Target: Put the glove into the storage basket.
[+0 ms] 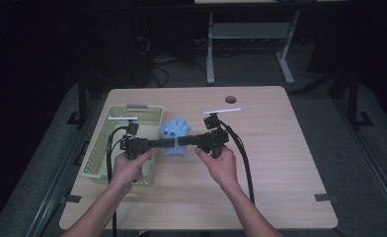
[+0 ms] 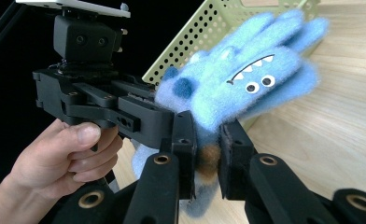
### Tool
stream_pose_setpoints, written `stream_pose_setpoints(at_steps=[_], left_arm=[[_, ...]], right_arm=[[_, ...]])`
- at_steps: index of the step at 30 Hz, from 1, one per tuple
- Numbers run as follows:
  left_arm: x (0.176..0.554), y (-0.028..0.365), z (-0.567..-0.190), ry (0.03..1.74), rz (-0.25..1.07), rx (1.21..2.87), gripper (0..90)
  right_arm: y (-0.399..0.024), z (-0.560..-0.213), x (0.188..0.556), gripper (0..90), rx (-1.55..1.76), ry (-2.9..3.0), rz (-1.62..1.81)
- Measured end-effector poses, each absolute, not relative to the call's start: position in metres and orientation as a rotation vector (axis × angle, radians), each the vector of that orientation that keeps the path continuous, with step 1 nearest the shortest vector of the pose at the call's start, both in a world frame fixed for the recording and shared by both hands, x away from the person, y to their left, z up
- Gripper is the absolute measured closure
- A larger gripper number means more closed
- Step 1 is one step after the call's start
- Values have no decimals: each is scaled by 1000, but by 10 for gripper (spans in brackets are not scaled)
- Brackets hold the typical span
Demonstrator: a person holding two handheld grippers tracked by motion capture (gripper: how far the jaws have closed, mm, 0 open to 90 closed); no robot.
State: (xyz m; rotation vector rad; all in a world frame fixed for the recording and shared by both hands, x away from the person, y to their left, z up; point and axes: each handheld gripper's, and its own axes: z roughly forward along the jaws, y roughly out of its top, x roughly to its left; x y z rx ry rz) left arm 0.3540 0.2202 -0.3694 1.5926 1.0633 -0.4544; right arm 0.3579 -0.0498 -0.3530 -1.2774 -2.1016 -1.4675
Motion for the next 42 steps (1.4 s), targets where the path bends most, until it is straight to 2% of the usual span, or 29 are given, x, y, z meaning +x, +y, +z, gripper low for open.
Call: stream_pose_setpoints(at_steps=[22, 42], left_arm=[[359, 261, -350, 1074, -414, 1583, 716], [362, 298, -350, 1092, -424, 1583, 718]], right_arm=[[-8, -333, 374, 789, -1191, -2146, -1472], [29, -335, 383, 787, -1139, -2145, -1457]])
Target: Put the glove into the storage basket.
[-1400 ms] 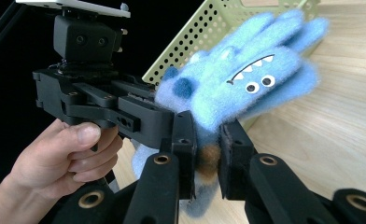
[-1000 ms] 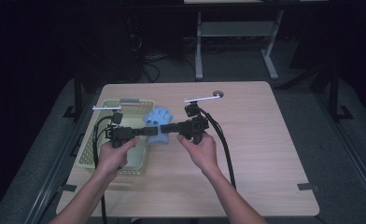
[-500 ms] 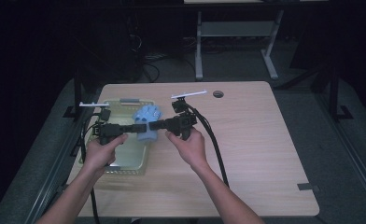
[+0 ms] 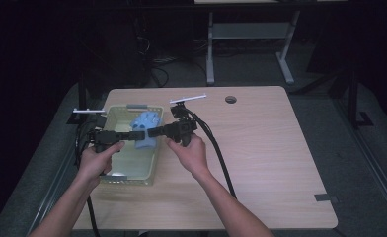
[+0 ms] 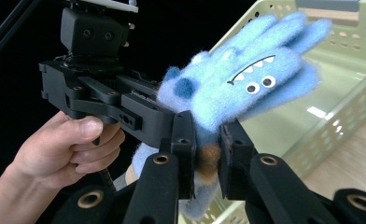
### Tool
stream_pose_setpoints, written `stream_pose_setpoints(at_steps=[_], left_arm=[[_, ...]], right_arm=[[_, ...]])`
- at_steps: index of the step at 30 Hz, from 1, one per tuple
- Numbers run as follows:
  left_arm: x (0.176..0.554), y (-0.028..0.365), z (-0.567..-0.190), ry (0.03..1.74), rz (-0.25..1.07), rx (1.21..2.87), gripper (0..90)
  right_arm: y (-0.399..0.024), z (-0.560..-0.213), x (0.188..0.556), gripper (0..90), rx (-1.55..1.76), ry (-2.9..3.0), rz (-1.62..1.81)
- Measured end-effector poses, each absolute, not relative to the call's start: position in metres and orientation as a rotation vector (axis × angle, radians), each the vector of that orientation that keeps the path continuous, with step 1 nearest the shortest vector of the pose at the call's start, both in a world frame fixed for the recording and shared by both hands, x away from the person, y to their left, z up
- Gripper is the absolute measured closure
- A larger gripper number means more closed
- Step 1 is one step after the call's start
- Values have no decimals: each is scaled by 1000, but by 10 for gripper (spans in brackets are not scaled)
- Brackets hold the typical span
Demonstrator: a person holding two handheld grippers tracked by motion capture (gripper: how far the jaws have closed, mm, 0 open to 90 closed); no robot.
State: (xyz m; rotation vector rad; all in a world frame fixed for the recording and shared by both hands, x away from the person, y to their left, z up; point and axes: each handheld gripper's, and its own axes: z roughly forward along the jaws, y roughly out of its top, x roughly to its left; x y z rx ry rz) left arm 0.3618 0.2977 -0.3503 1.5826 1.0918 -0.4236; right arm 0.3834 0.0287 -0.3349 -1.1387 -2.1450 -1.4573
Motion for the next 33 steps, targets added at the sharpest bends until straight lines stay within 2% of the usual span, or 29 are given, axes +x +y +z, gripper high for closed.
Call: stream_pose_setpoints(at_steps=[18, 33], left_arm=[[361, 337, -361, 1142, -418, 1551, 740], [362, 354, -375, 1197, -421, 1556, 748]], right_arm=[[66, -346, 394, 781, -1108, -2113, -1412], [85, -362, 401, 773, -1102, -2112, -1382]])
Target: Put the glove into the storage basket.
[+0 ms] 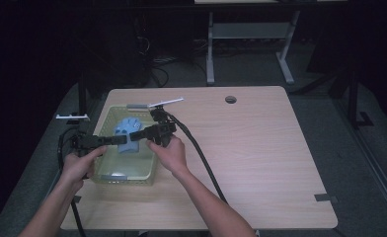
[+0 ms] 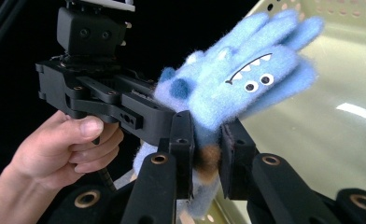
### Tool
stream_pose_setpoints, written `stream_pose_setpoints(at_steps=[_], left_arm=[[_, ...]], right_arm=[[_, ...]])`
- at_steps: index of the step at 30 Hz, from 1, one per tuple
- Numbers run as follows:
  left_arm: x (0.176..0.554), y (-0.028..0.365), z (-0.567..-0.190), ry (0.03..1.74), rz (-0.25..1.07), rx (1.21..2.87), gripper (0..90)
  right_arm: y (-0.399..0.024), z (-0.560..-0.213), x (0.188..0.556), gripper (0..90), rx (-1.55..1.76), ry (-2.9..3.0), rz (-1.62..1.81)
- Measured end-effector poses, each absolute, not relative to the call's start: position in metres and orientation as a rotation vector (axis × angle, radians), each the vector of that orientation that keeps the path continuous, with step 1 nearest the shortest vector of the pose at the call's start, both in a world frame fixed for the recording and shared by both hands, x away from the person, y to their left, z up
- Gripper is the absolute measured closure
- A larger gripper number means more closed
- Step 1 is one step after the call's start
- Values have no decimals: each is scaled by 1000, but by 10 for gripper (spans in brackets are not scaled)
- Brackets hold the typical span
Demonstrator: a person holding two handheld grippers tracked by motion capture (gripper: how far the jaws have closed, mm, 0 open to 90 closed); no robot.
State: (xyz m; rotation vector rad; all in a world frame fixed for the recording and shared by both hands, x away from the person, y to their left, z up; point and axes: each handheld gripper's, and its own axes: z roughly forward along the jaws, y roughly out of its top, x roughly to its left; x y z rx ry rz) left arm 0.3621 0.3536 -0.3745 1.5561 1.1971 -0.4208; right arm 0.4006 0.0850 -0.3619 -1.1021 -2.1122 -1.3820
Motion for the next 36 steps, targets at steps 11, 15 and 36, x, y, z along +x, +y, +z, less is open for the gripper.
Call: stream_pose_setpoints(at_steps=[11, 15, 36], left_arm=[[366, 363, -394, 1274, -435, 1556, 762], [368, 364, -400, 1302, -430, 1575, 764], [371, 362, -411, 1383, -405, 1669, 782]], right_arm=[[100, -383, 407, 770, -1138, -2111, -1316], [104, -392, 410, 773, -1158, -2111, -1285], [116, -410, 411, 765, -1183, -2166, -1198]])
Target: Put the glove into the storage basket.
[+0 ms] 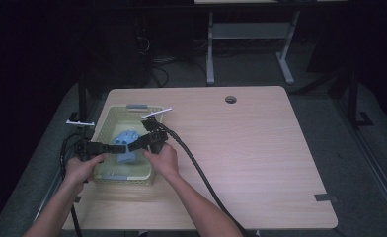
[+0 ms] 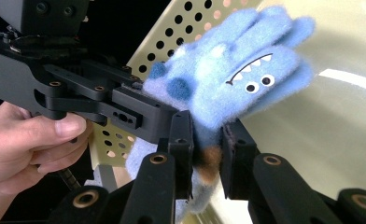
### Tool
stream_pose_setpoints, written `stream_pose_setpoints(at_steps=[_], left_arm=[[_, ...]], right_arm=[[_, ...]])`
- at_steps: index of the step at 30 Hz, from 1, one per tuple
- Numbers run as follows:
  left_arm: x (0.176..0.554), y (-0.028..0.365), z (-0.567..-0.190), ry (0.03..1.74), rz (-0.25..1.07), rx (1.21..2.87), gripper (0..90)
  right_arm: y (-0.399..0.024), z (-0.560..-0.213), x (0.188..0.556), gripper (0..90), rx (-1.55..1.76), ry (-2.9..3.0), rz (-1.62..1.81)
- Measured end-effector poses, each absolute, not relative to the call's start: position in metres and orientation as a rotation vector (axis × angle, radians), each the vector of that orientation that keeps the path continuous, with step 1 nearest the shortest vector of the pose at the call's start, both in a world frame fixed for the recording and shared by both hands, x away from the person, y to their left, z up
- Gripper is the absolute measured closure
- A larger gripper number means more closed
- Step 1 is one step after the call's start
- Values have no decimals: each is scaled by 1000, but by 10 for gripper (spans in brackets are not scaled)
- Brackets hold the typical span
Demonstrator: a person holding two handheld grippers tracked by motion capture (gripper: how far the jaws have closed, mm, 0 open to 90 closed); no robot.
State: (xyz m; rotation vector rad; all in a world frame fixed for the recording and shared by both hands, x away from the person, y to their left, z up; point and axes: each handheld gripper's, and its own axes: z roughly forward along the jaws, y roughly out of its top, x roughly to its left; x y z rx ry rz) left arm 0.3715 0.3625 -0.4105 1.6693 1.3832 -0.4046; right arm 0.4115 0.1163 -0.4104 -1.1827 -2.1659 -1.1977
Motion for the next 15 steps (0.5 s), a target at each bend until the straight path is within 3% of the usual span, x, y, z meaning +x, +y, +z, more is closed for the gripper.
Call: stream_pose_setpoints(at_steps=[15], left_arm=[[372, 365, -415, 1408, -423, 1660, 782]], right_arm=[[119, -410, 411, 756, -1180, -2196, -1172]])
